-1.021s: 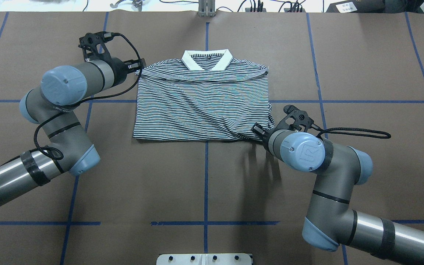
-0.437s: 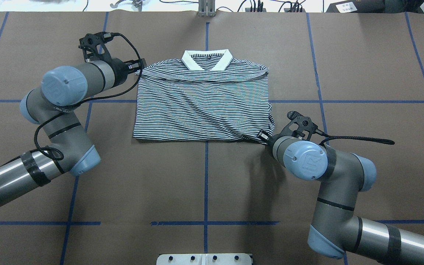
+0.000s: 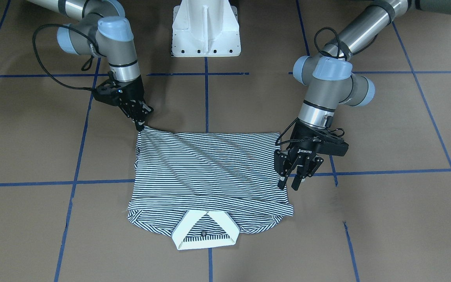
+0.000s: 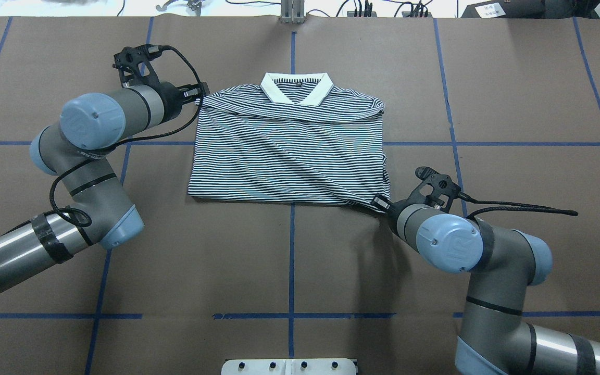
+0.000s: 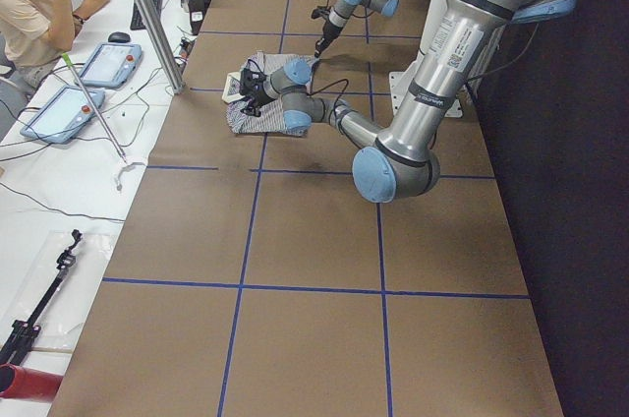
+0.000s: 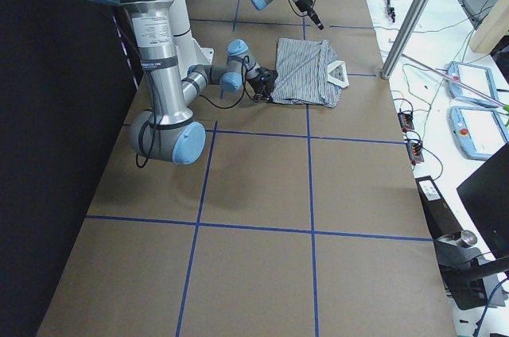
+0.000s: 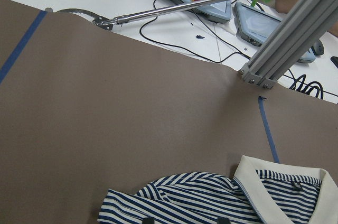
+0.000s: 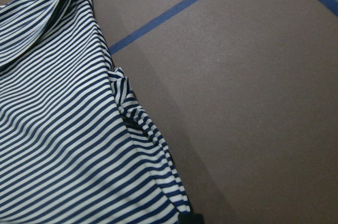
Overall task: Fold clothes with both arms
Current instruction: 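Drag the shirt corner toward the robot with the right gripper, rotating the shirt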
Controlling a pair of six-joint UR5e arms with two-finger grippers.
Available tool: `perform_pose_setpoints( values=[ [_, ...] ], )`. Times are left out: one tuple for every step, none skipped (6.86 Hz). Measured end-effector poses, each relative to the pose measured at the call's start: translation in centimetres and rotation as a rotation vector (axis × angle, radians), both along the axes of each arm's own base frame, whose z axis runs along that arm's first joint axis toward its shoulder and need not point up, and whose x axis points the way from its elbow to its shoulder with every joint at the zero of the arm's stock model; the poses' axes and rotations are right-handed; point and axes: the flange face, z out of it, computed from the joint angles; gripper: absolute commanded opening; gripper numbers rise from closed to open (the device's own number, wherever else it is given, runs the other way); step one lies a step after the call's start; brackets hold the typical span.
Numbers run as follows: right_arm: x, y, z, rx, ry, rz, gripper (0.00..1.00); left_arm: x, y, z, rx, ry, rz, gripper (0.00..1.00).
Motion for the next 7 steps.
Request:
perform_pose_setpoints(
  values=[
    [1.0,2.4,-0.1,0.020,-0.003,-0.019,0.00,-0.1,0.1,-0.3,0.003,0.005,0.001,0.49],
    [1.8,5.3,-0.5,0.037,-0.004,-0.047,0.00,-0.1,0.3,-0.9,0.011,0.015,0.006,0.49],
    [2.9,8.8,-2.3,0.037,0.000,-0.097,0.00,-0.3,0.9,-1.9,0.024,0.031,0.012,0.49],
    [4.0,12.4,-4.8,0.011,-0.001,-0.149,0.00,-0.3,1.9,-3.1,0.037,0.054,0.032,0.49],
    [4.7,16.2,-7.1,-0.037,-0.031,-0.196,0.00,0.4,3.4,-4.3,0.037,0.091,0.081,0.49],
    [5.0,19.9,-8.8,-0.090,-0.076,-0.242,0.00,1.2,4.9,-5.2,0.016,0.131,0.140,0.48],
    [5.0,23.3,-9.7,-0.142,-0.107,-0.281,0.00,1.9,5.8,-5.4,-0.010,0.150,0.183,0.48]
  ],
)
